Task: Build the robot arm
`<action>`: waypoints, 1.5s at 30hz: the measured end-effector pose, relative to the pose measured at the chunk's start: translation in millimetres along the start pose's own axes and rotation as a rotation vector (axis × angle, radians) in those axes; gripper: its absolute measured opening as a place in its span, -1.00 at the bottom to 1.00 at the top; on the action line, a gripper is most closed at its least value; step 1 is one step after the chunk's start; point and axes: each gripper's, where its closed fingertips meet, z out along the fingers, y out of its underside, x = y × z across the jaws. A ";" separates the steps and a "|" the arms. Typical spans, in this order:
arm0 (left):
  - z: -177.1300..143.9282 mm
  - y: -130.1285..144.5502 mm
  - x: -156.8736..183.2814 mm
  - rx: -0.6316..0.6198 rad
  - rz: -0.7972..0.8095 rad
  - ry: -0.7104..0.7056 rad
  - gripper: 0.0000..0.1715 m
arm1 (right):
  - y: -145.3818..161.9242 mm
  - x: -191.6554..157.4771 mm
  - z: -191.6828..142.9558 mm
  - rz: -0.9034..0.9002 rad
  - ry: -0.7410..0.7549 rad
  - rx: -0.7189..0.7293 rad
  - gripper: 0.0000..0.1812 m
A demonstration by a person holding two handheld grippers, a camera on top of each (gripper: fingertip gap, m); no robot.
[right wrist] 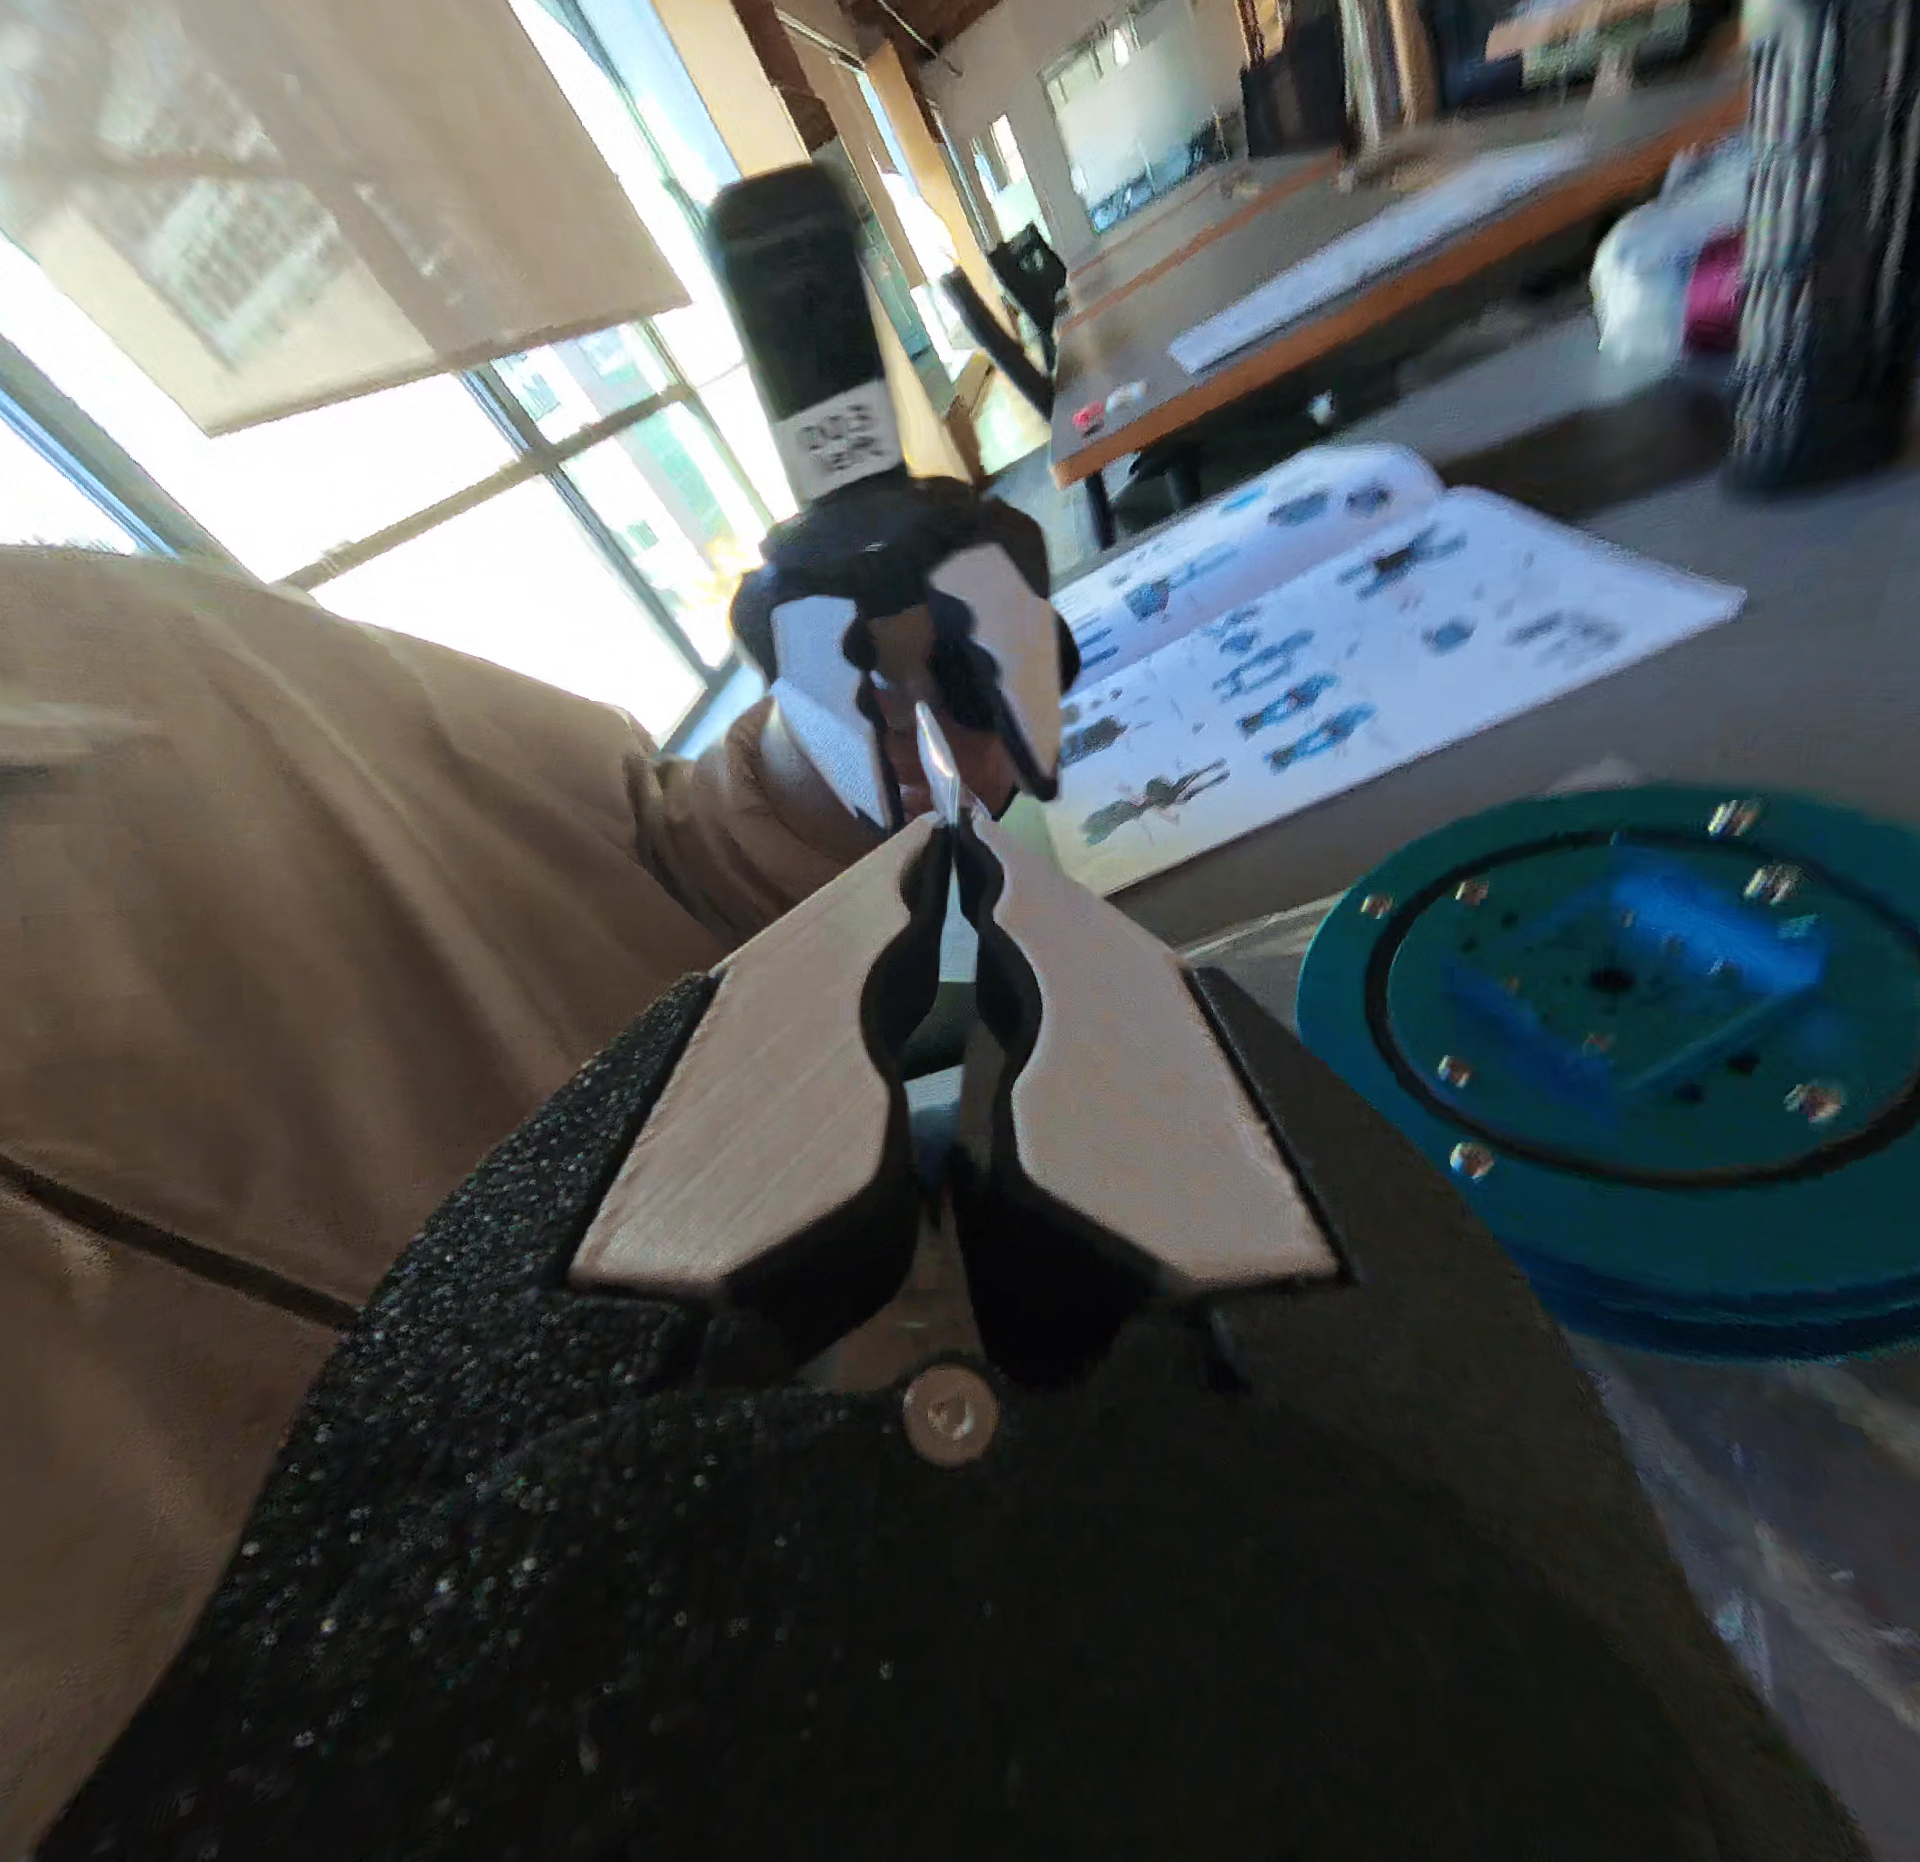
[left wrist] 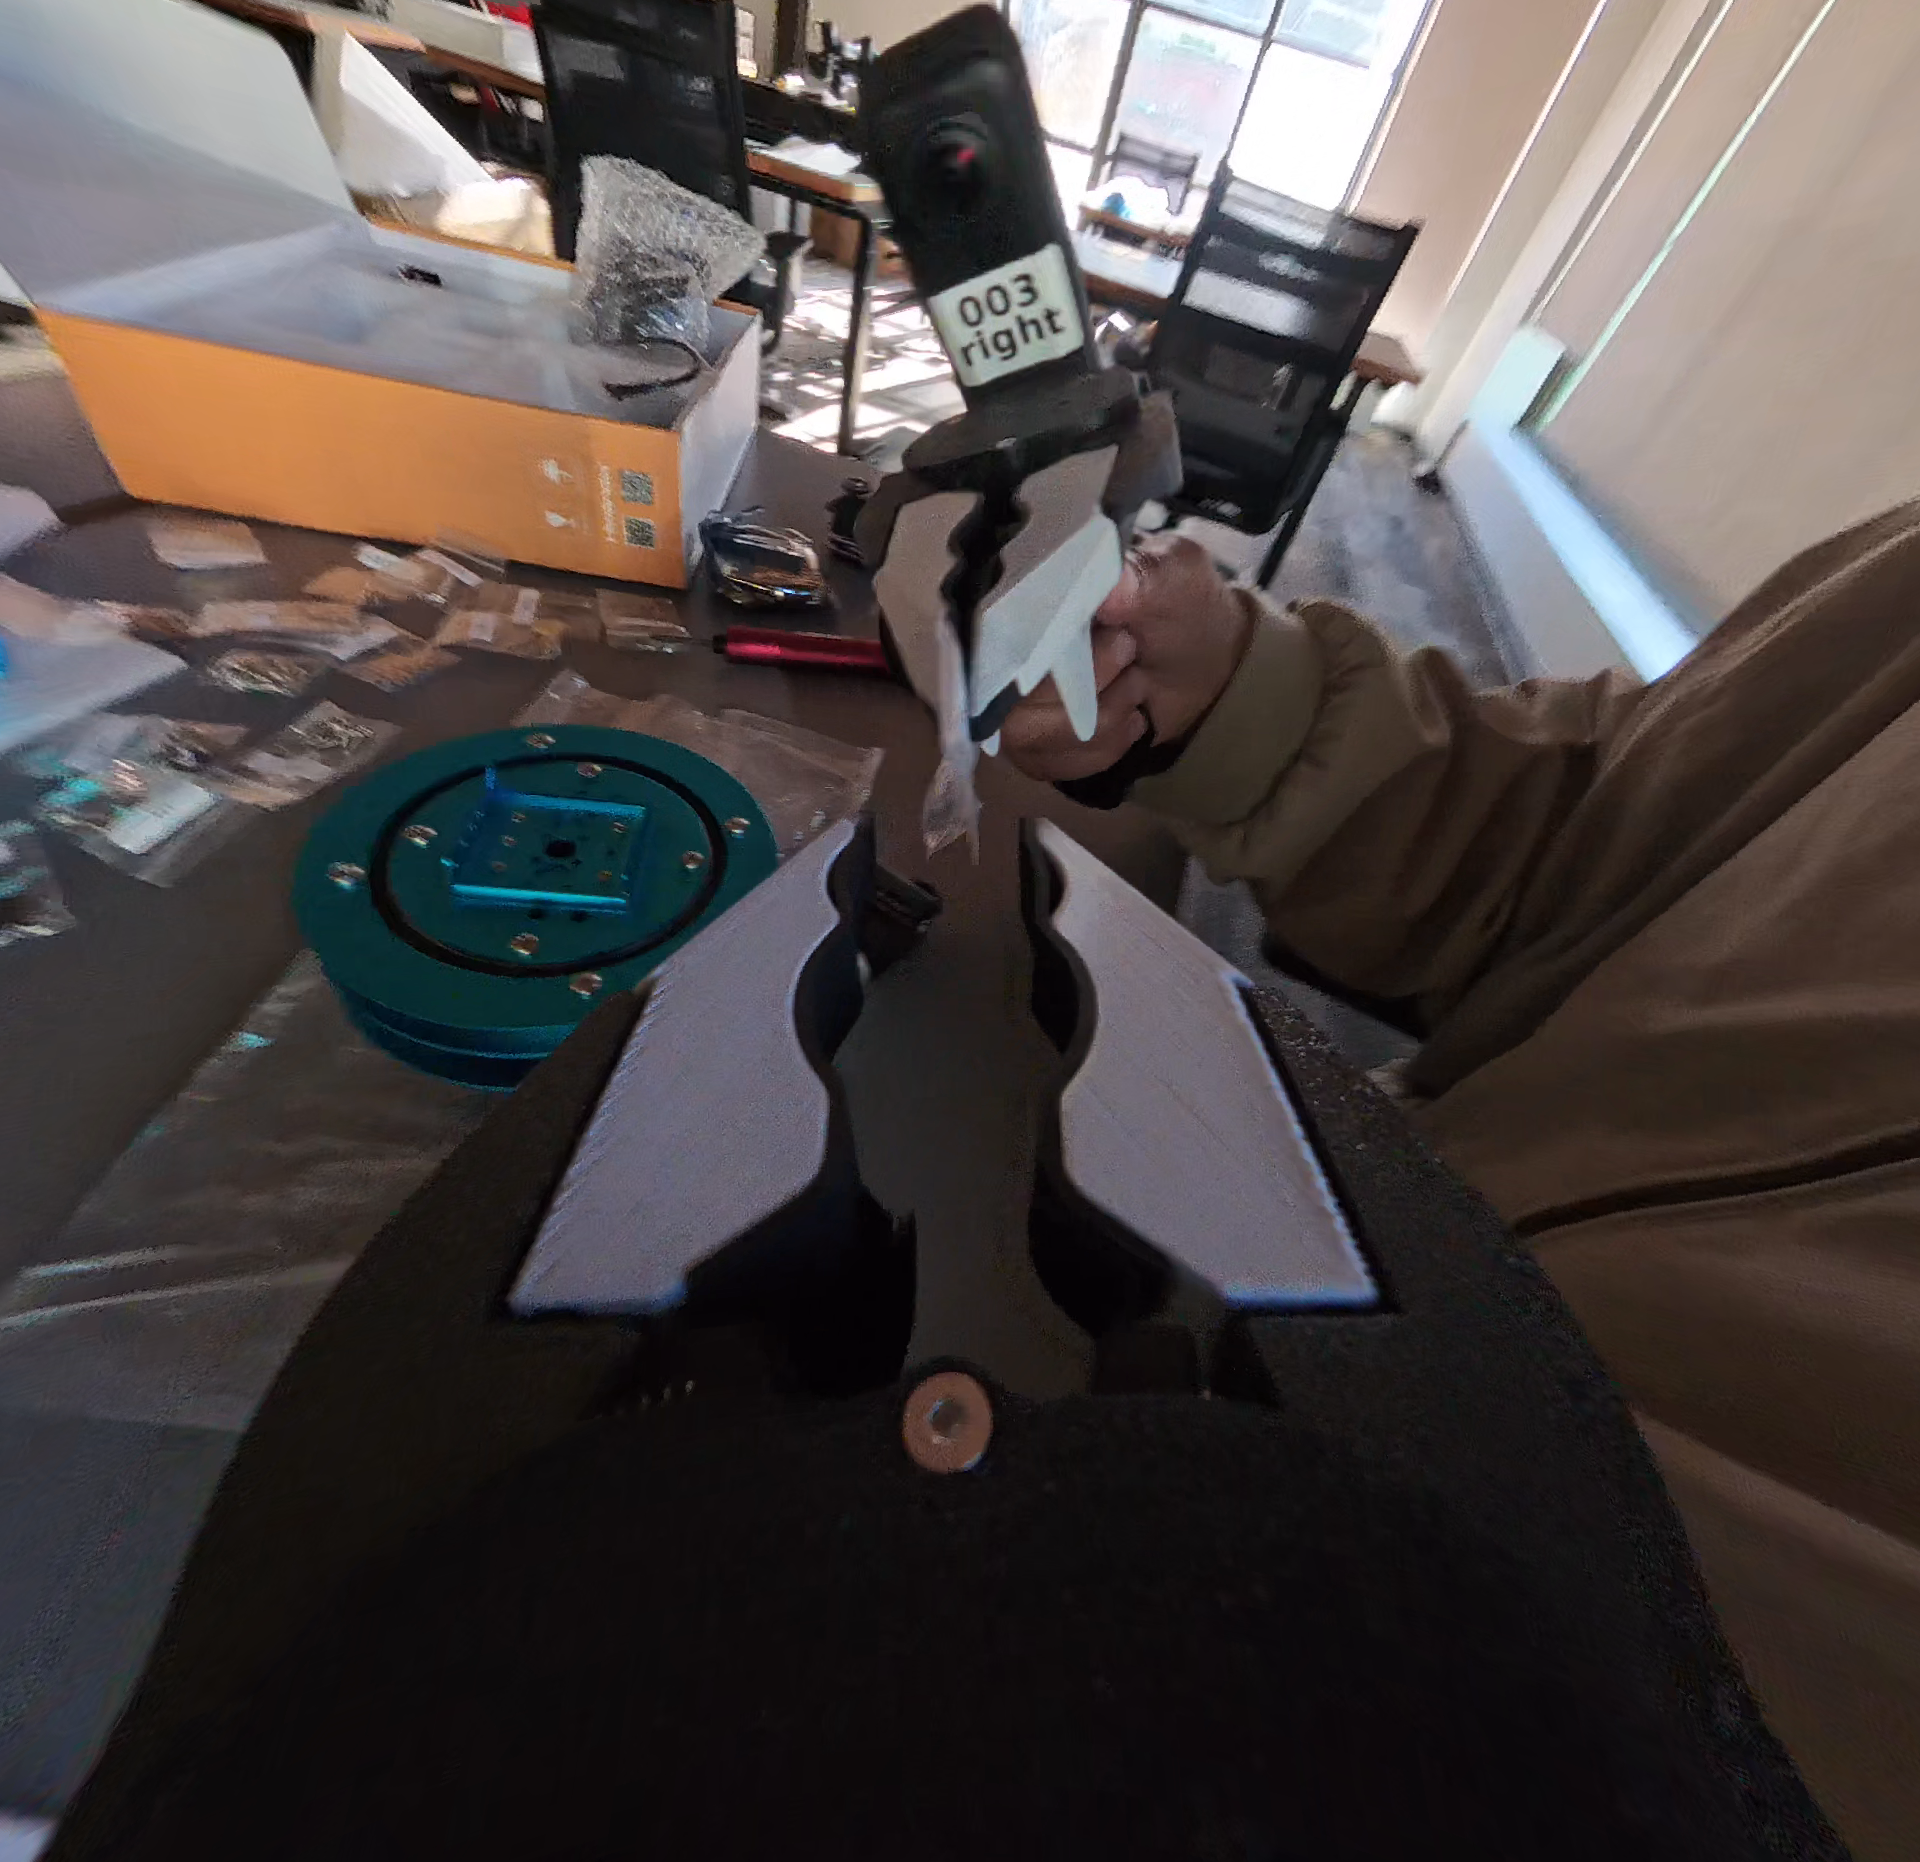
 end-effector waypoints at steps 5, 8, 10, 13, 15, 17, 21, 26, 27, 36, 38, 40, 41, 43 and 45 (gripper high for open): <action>-10.6 -15.6 8.0 0.046 -0.430 0.288 -0.48 | 4.7 -19.3 3.3 -0.596 0.168 -0.092 -1.00; -11.2 -12.5 20.9 -0.064 -0.506 0.409 -0.47 | 13.4 -31.4 9.1 -0.915 0.192 -0.162 -1.00; -11.2 -7.6 33.7 -0.158 -0.501 0.473 -0.48 | 20.4 -34.4 11.8 -1.011 0.204 -0.229 -1.00; -11.0 5.4 48.1 -0.307 -0.446 0.517 -0.56 | 25.8 -40.3 14.3 -1.051 0.187 -0.272 -1.00; -10.4 10.7 49.6 -0.368 -0.384 0.503 -0.59 | 29.0 -40.5 14.8 -1.042 0.179 -0.290 -1.00; -10.9 10.0 45.7 -0.398 -0.317 0.468 -0.63 | 33.2 -39.9 14.9 -1.029 0.170 -0.303 -1.00; -14.1 12.0 43.5 -0.473 -0.144 0.416 -0.67 | 41.0 -35.6 15.5 -1.038 0.181 -0.340 -1.00; -8.7 31.2 51.4 -0.583 -0.065 0.441 -0.70 | 38.4 -39.9 17.2 -1.060 0.173 -0.328 -1.00; -7.7 31.9 52.1 -0.587 -0.078 0.455 -0.70 | 37.9 -40.5 17.5 -1.065 0.171 -0.325 -1.00; -19.1 20.9 52.1 -0.608 -0.152 0.590 -0.65 | 43.9 -52.7 22.3 -1.089 0.106 -0.323 -1.00; -19.7 26.2 53.3 -0.652 -0.160 0.627 -0.64 | 45.9 -53.7 25.6 -1.113 0.102 -0.345 -1.00; -21.3 28.7 58.4 -0.679 -0.165 0.681 -0.64 | 45.9 -56.1 28.3 -1.123 0.092 -0.351 -1.00; -21.1 30.5 60.8 -0.693 -0.161 0.697 -0.64 | 45.4 -56.6 29.2 -1.127 0.092 -0.351 -1.00; -21.1 36.2 66.0 -0.728 -0.145 0.722 -0.64 | 44.1 -54.1 29.7 -1.138 0.105 -0.355 -1.00; -19.4 43.3 67.5 -0.761 -0.126 0.721 -0.63 | 42.1 -51.8 29.4 -1.141 0.117 -0.348 -1.00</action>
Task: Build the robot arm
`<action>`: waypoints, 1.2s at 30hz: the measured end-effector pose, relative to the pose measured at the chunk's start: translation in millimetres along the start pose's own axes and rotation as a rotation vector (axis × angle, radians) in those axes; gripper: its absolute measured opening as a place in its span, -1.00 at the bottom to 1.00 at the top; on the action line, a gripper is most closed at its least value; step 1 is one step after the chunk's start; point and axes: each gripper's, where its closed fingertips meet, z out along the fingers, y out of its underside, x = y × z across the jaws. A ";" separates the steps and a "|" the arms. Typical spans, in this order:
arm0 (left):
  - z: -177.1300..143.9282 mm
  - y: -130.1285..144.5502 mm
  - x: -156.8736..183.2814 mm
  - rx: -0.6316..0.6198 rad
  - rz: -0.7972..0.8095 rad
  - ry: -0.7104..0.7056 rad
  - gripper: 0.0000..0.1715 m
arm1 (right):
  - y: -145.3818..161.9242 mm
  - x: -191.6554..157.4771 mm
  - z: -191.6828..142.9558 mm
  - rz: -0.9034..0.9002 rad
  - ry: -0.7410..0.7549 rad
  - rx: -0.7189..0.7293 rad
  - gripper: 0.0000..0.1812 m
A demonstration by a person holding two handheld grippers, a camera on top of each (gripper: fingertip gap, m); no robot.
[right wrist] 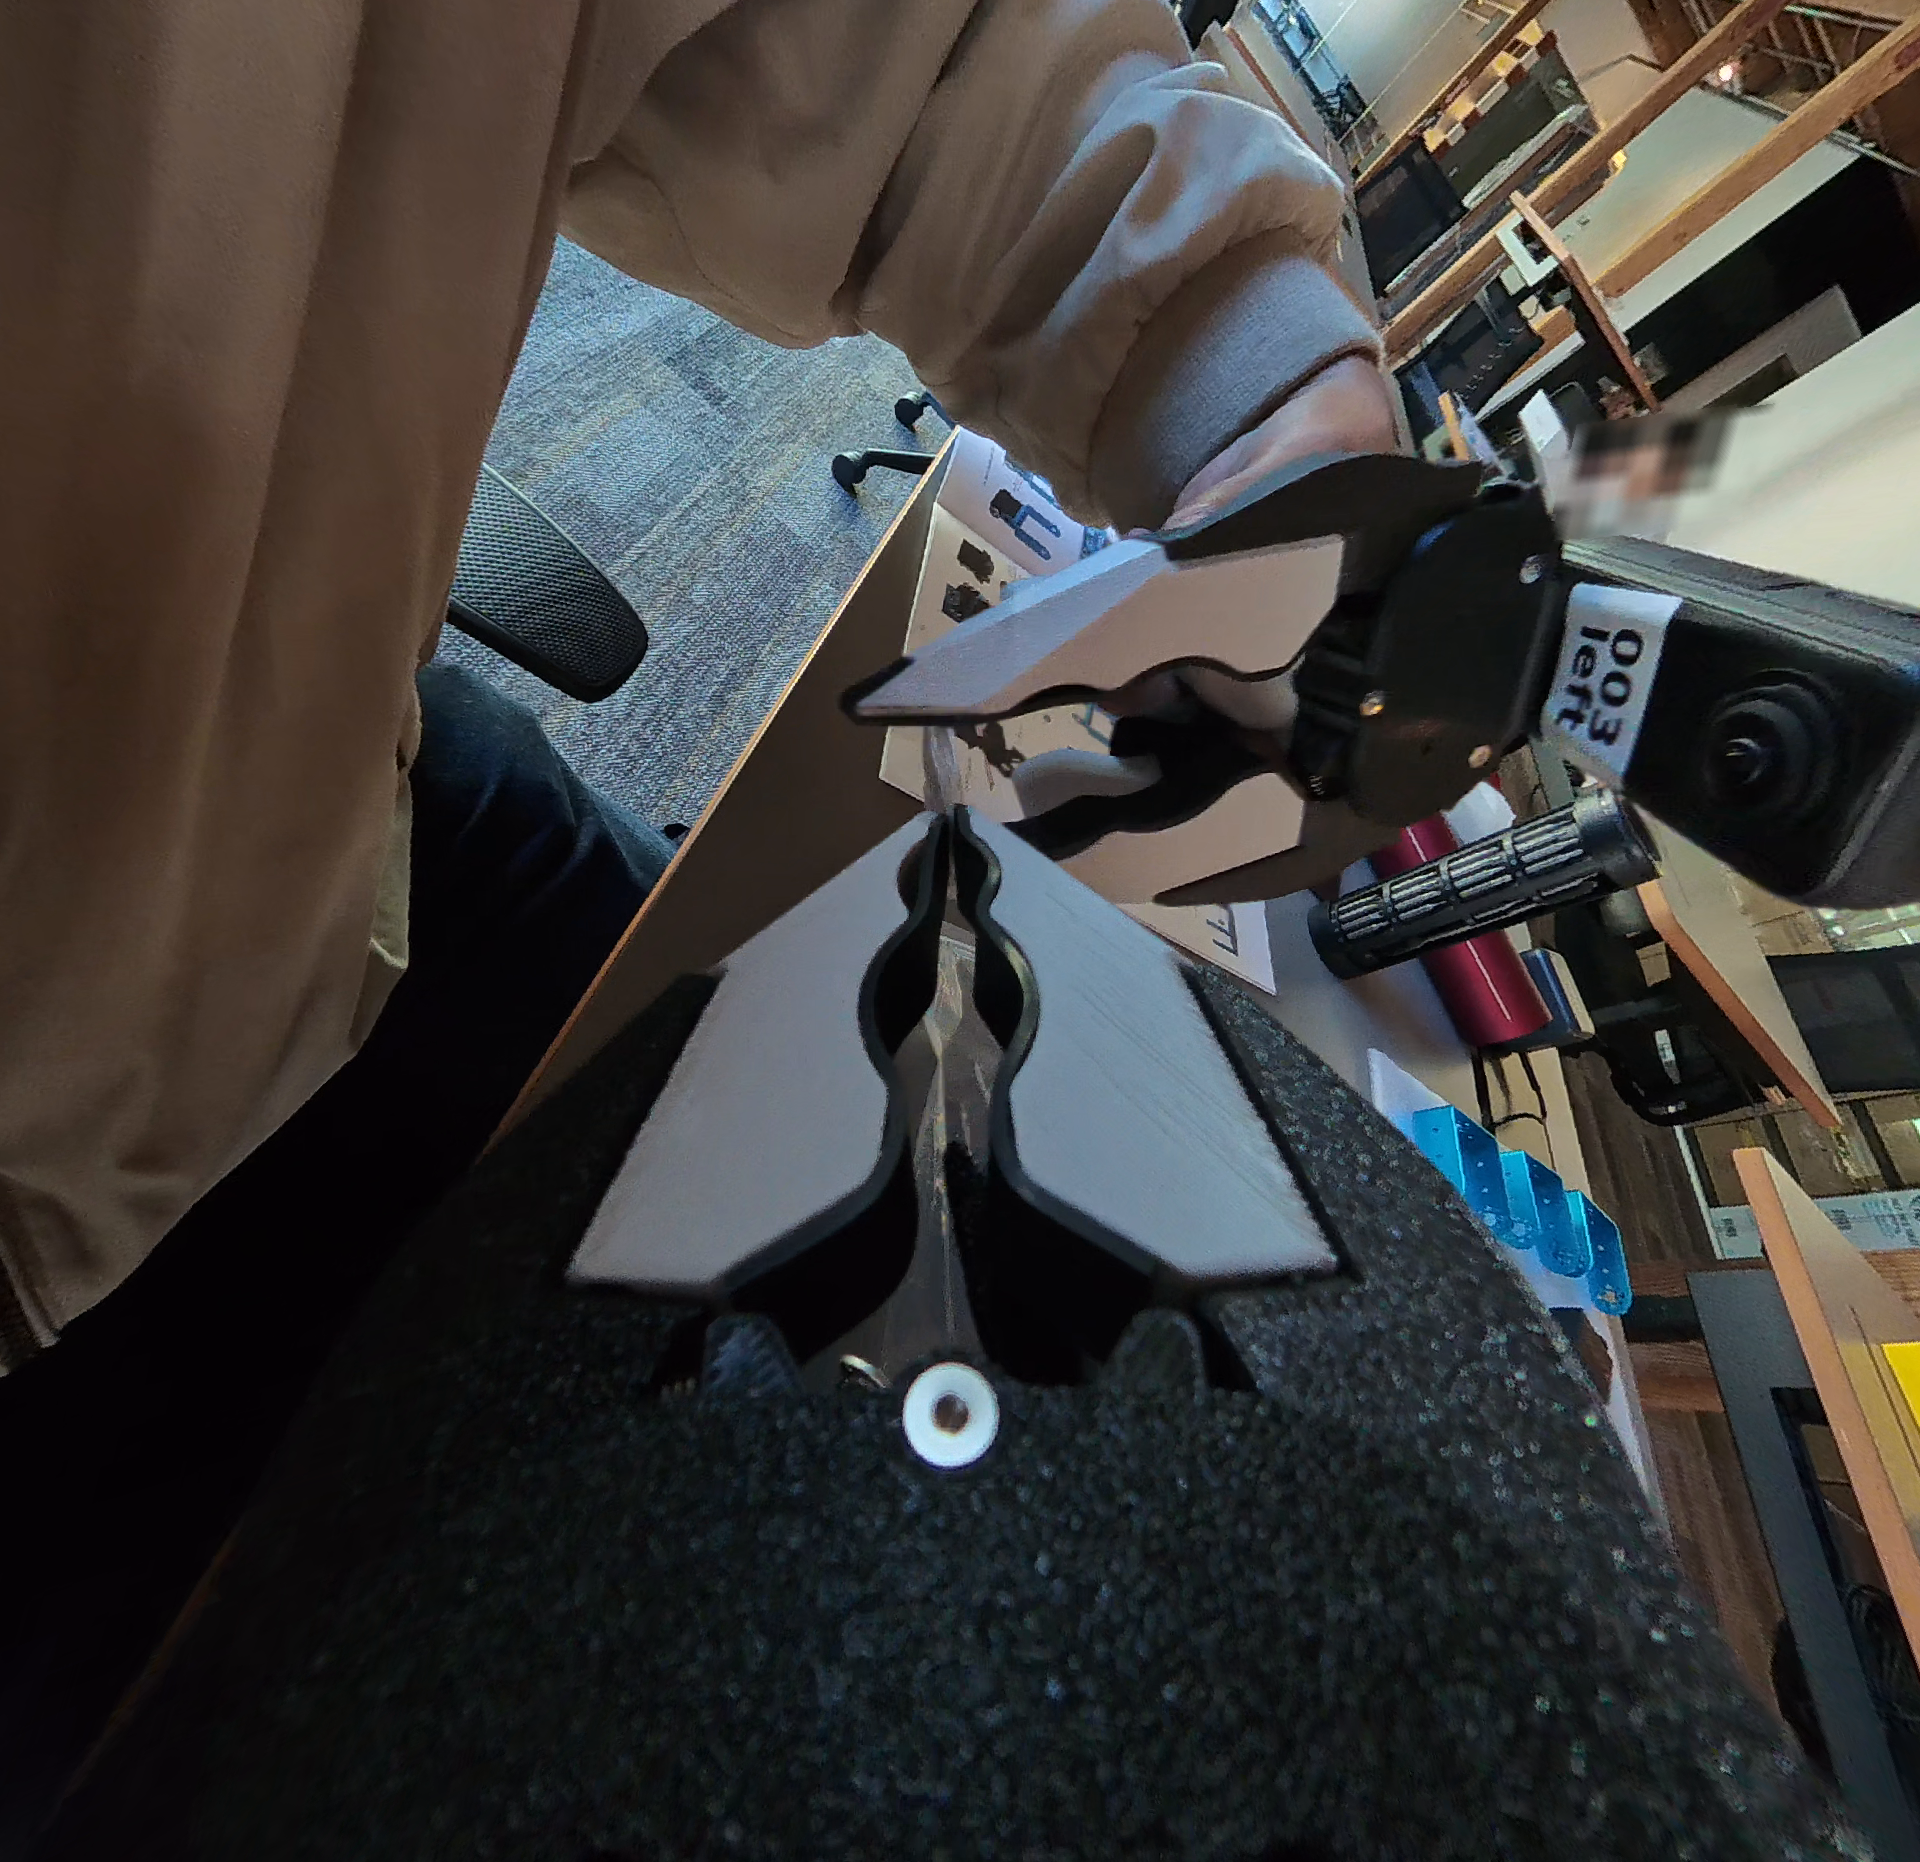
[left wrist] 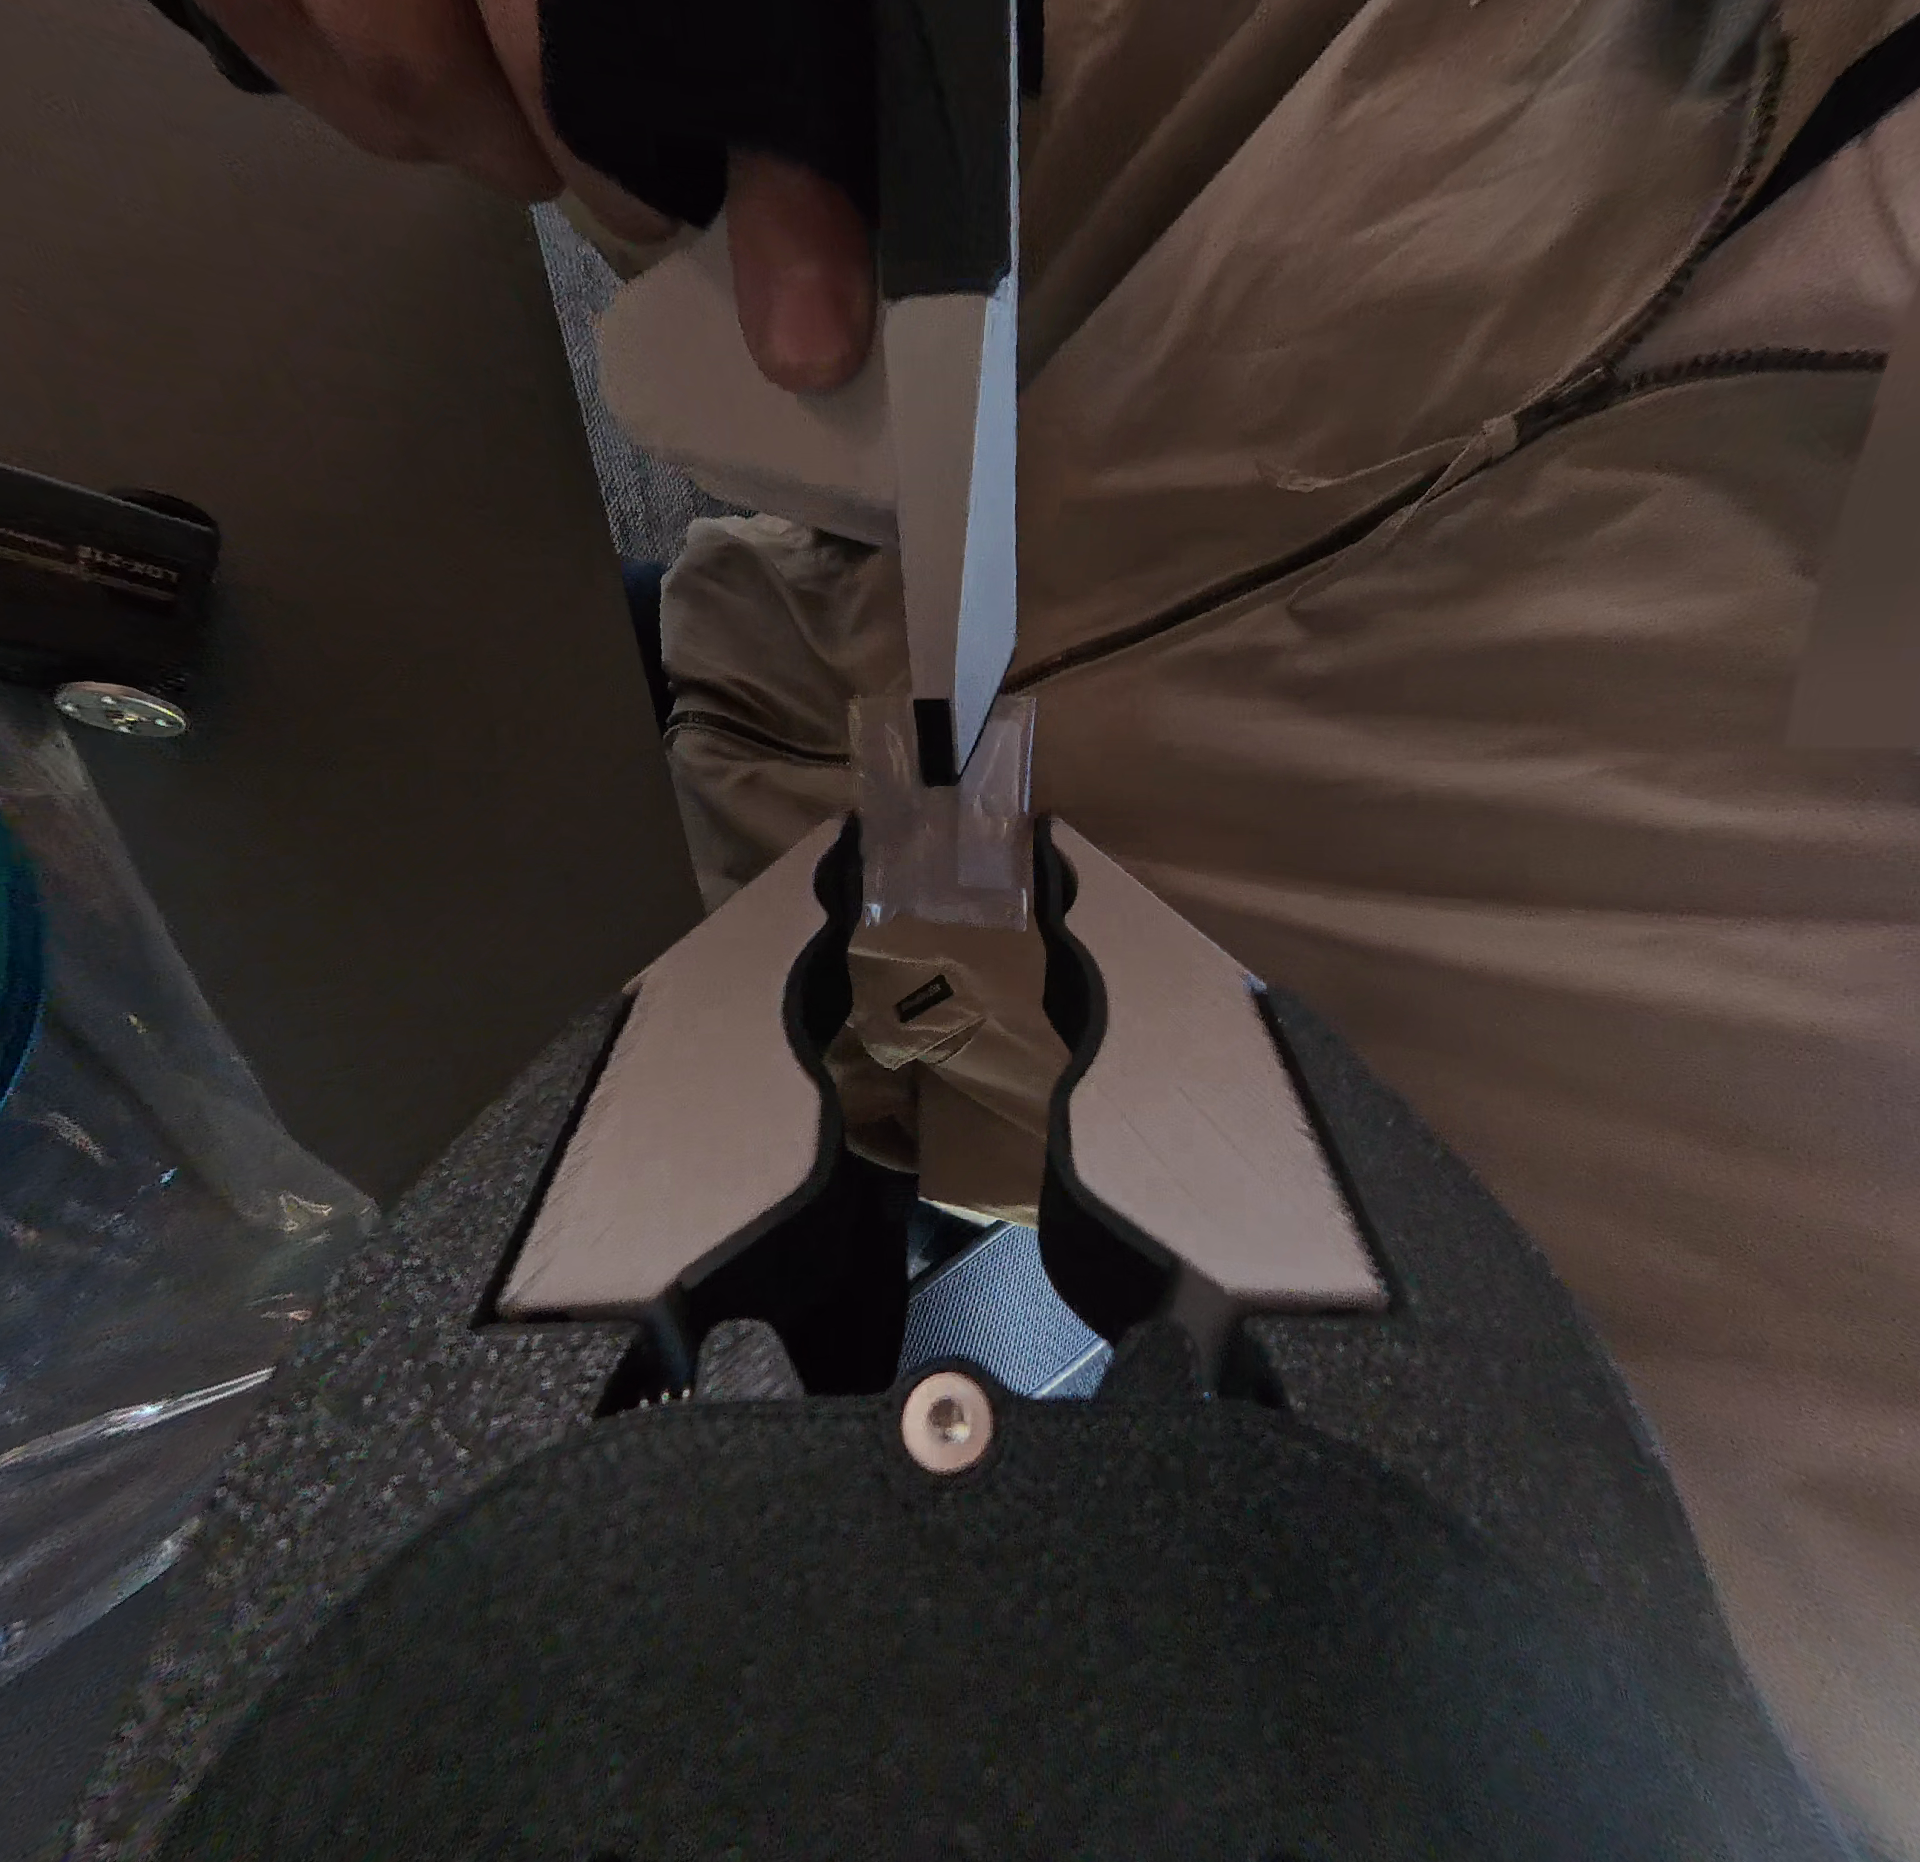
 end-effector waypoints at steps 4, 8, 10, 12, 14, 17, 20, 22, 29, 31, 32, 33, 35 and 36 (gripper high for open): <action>3.1 0.1 -2.3 0.001 -0.006 0.010 -0.64 | 1.8 -1.6 -0.5 0.014 -0.009 0.007 -1.00; -0.8 3.0 -7.3 -0.005 -0.017 -0.015 -0.64 | 5.9 -7.3 1.0 0.032 -0.038 -0.007 -1.00; -8.1 0.8 -9.8 0.013 -0.017 -0.037 -0.63 | 6.6 -9.8 1.2 0.043 -0.052 -0.009 -1.00; -14.2 -1.7 -10.8 0.026 -0.012 -0.056 -0.62 | 8.3 -12.1 2.0 0.050 -0.065 -0.019 -1.00; -14.5 -1.6 -10.4 0.020 -0.002 -0.063 -0.63 | 9.2 -11.7 3.1 0.044 -0.063 -0.023 -1.00; -5.2 4.9 -10.4 -0.023 0.004 -0.056 -0.64 | 9.3 -8.9 4.4 0.034 -0.050 -0.024 -1.00; 1.8 8.2 -11.7 -0.040 0.009 -0.049 -0.66 | 10.4 -8.1 5.2 0.033 -0.047 -0.025 -1.00; 2.7 7.9 -12.6 -0.036 0.015 -0.052 -0.67 | 11.3 -8.1 5.1 0.034 -0.044 -0.023 -1.00; 8.0 6.8 -13.7 -0.040 0.041 -0.072 -0.84 | 11.7 -3.6 5.4 0.035 -0.015 -0.009 -1.00; 8.1 7.4 -18.4 -0.040 0.036 -0.100 -0.89 | 15.5 -2.6 6.7 0.052 -0.010 -0.019 -1.00; 6.9 6.9 -21.7 -0.030 0.028 -0.118 -0.90 | 18.0 -0.7 7.1 0.085 0.000 -0.024 -1.00; 5.0 6.1 -25.5 -0.016 0.019 -0.140 -0.91 | 21.6 1.8 7.0 0.141 0.009 -0.031 -1.00; 1.2 6.7 -32.8 0.002 0.002 -0.182 -0.97 | 27.3 6.2 3.1 0.285 0.011 -0.019 -0.93; -0.9 8.1 -37.9 0.007 -0.002 -0.217 -0.99 | 29.1 7.7 -0.8 0.366 -0.005 0.002 -0.81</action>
